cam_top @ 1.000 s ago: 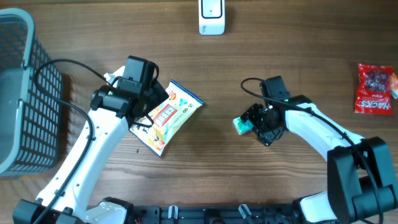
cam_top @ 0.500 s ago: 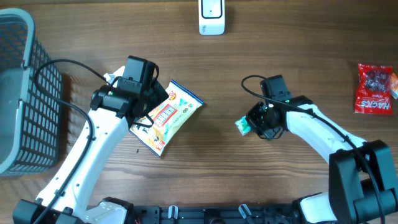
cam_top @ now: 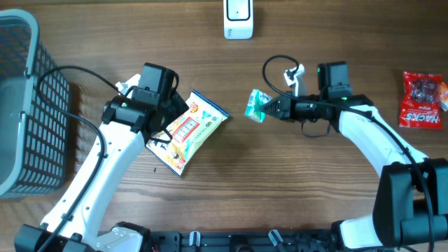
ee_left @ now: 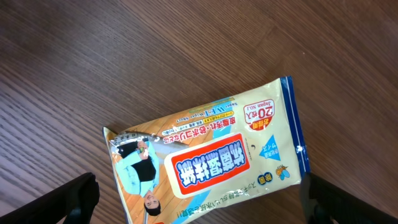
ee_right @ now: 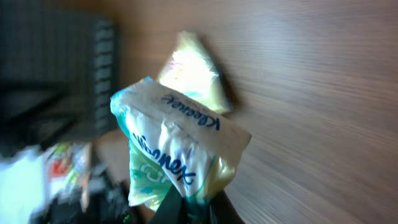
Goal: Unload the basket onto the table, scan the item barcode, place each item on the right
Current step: 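Lift the tissue pack with the right gripper up to the scanner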
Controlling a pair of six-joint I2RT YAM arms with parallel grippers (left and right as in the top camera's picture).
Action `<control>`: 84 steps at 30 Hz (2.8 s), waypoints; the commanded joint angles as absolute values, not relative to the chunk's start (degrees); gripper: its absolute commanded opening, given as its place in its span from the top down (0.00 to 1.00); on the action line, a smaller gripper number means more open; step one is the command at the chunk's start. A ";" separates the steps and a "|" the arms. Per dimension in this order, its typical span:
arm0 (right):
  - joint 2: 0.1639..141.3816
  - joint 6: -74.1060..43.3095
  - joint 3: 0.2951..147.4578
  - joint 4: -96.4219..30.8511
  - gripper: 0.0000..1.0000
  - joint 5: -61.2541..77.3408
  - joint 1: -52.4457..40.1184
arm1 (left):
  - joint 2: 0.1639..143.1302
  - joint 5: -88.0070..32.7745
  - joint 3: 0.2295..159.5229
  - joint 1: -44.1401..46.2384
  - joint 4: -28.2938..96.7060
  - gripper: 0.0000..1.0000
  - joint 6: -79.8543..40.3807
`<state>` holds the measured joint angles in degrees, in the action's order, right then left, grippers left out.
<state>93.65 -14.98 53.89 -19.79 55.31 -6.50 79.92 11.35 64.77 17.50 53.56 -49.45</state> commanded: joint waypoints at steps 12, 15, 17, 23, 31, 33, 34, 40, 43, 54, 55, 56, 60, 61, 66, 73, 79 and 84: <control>94.28 -28.10 55.00 17.04 0.96 92.95 -4.86 | 80.40 13.15 64.82 14.35 53.80 0.00 -50.15; 94.28 -37.69 55.00 28.86 0.96 92.95 -4.86 | 80.40 13.13 64.82 14.35 53.84 0.00 -50.13; 94.28 -40.93 55.00 34.28 0.96 92.95 -4.97 | 80.40 13.13 64.82 14.35 53.84 0.00 -50.13; 94.30 -41.58 55.00 35.33 0.96 92.53 -6.50 | 80.40 13.13 64.82 14.35 53.84 0.00 -50.13; 94.30 -43.68 54.98 35.09 0.96 92.44 -8.12 | 80.40 13.15 64.82 14.35 53.84 0.00 -50.13; 94.30 -43.75 54.92 35.07 0.96 92.44 -8.62 | 80.40 13.15 64.82 14.35 53.84 0.00 -50.13; 94.30 -44.01 54.92 35.05 0.96 92.42 -8.82 | 80.40 13.13 64.82 14.35 53.84 0.00 -50.13; 94.30 -45.45 54.92 34.83 0.96 92.47 -9.06 | 80.40 13.13 64.82 14.35 53.84 0.00 -50.13; 94.30 -45.45 54.89 34.72 0.96 92.44 -9.06 | 80.40 13.13 64.82 14.35 53.84 0.00 -50.13; 94.30 -44.49 54.83 33.36 0.96 92.86 -9.06 | 80.40 13.13 64.82 14.35 53.84 0.00 -50.13; 94.30 -44.29 54.83 33.36 0.96 92.82 -9.06 | 80.40 13.15 64.82 14.35 53.84 0.00 -50.13; 94.30 -44.27 54.83 33.32 0.96 92.25 -9.06 | 80.40 13.13 64.82 14.35 53.84 0.00 -50.13; 94.30 -44.91 54.78 26.81 0.96 80.93 -9.06 | 80.40 13.13 64.82 14.35 53.84 0.00 -50.13; 94.30 -43.48 54.78 25.23 0.96 77.97 -9.06 | 80.40 13.15 64.82 14.35 53.84 0.00 -50.13; 94.28 -30.68 54.83 2.04 0.95 44.10 -9.69 | 80.40 13.13 64.82 14.35 53.84 0.00 -50.13; 94.28 -17.34 65.76 -24.82 0.95 -4.19 -15.81 | 80.40 13.13 64.82 14.35 53.84 0.00 -50.13; 94.78 -2.68 72.55 -17.41 0.95 -36.97 -24.67 | 80.40 13.13 64.82 14.35 53.84 0.00 -50.13; 102.91 4.29 77.89 -12.71 0.96 -43.92 -25.10 | 80.40 13.13 64.82 14.35 53.84 0.00 -50.13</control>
